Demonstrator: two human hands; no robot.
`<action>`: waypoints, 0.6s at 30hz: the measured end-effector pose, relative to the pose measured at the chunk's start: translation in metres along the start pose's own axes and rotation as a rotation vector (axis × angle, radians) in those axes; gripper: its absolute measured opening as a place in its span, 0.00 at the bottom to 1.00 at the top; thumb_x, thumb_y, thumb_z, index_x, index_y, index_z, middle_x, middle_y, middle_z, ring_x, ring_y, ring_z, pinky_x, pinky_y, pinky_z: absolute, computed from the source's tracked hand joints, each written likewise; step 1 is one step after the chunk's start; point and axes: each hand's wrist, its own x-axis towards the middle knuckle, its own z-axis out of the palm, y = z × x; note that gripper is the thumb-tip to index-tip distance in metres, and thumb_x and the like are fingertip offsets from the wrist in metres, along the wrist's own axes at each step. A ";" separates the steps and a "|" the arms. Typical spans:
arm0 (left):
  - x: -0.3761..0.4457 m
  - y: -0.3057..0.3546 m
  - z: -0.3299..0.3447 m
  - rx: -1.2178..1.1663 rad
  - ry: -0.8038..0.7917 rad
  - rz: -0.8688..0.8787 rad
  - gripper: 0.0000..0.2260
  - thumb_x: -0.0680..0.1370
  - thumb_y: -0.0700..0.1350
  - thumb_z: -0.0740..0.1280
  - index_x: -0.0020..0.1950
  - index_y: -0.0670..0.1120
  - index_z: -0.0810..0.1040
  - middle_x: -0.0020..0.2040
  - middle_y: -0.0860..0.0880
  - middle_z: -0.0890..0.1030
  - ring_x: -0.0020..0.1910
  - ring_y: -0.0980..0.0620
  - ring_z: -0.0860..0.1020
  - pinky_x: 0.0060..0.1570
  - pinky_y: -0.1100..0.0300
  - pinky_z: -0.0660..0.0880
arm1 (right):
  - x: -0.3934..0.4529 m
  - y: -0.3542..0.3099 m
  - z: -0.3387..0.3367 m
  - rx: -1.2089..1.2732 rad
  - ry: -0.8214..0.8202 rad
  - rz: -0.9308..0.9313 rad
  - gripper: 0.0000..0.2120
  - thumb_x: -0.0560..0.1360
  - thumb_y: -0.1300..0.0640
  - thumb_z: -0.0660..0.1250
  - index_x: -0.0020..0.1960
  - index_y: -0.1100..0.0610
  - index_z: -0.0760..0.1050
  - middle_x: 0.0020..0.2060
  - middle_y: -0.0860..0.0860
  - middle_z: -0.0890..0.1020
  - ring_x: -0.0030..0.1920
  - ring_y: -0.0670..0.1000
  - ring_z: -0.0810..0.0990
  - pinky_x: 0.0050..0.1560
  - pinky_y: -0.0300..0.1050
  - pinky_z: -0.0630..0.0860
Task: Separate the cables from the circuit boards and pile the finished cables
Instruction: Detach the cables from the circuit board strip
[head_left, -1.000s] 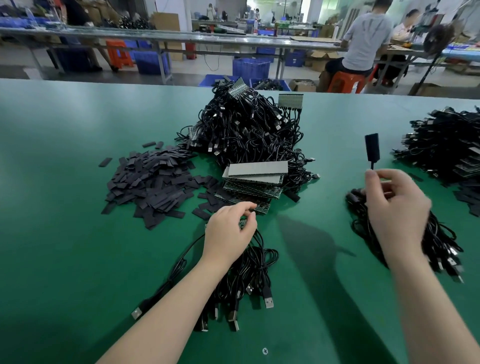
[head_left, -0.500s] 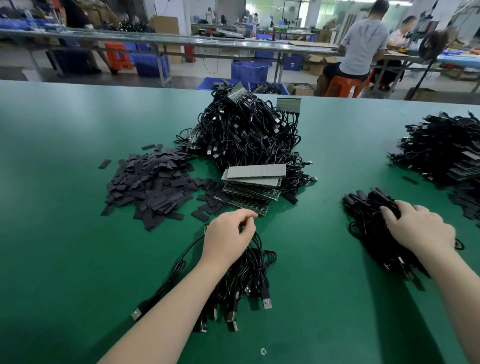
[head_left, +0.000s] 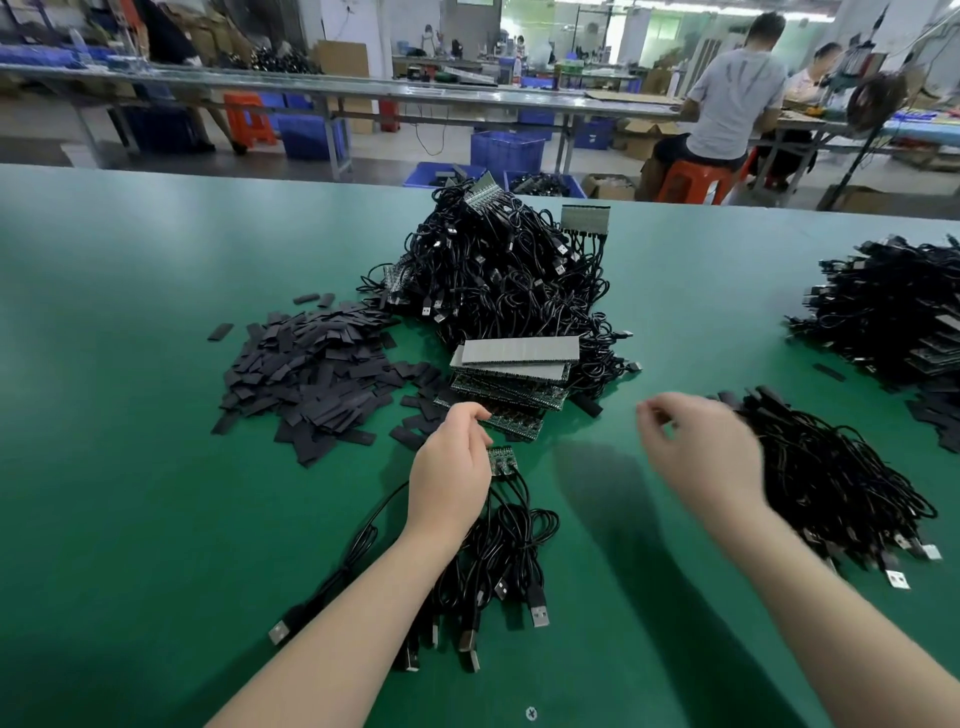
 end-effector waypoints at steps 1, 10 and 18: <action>0.000 0.000 0.000 0.009 -0.013 -0.003 0.10 0.82 0.42 0.55 0.57 0.52 0.73 0.41 0.58 0.78 0.33 0.59 0.74 0.33 0.61 0.67 | -0.008 -0.018 0.007 0.050 -0.066 -0.018 0.09 0.78 0.50 0.68 0.44 0.53 0.83 0.40 0.51 0.86 0.41 0.58 0.83 0.39 0.47 0.75; 0.002 -0.001 0.002 0.179 -0.024 0.034 0.13 0.77 0.39 0.62 0.55 0.50 0.83 0.53 0.54 0.83 0.54 0.53 0.77 0.56 0.55 0.74 | -0.019 -0.093 0.062 0.252 -0.627 0.142 0.15 0.77 0.48 0.66 0.54 0.57 0.83 0.50 0.53 0.85 0.52 0.56 0.82 0.50 0.46 0.79; 0.003 -0.001 0.005 0.309 0.011 0.043 0.12 0.79 0.46 0.63 0.59 0.54 0.82 0.56 0.56 0.83 0.58 0.52 0.77 0.61 0.54 0.66 | -0.008 -0.087 0.076 0.562 -0.574 0.442 0.06 0.72 0.47 0.74 0.44 0.48 0.80 0.38 0.44 0.82 0.42 0.48 0.80 0.40 0.42 0.75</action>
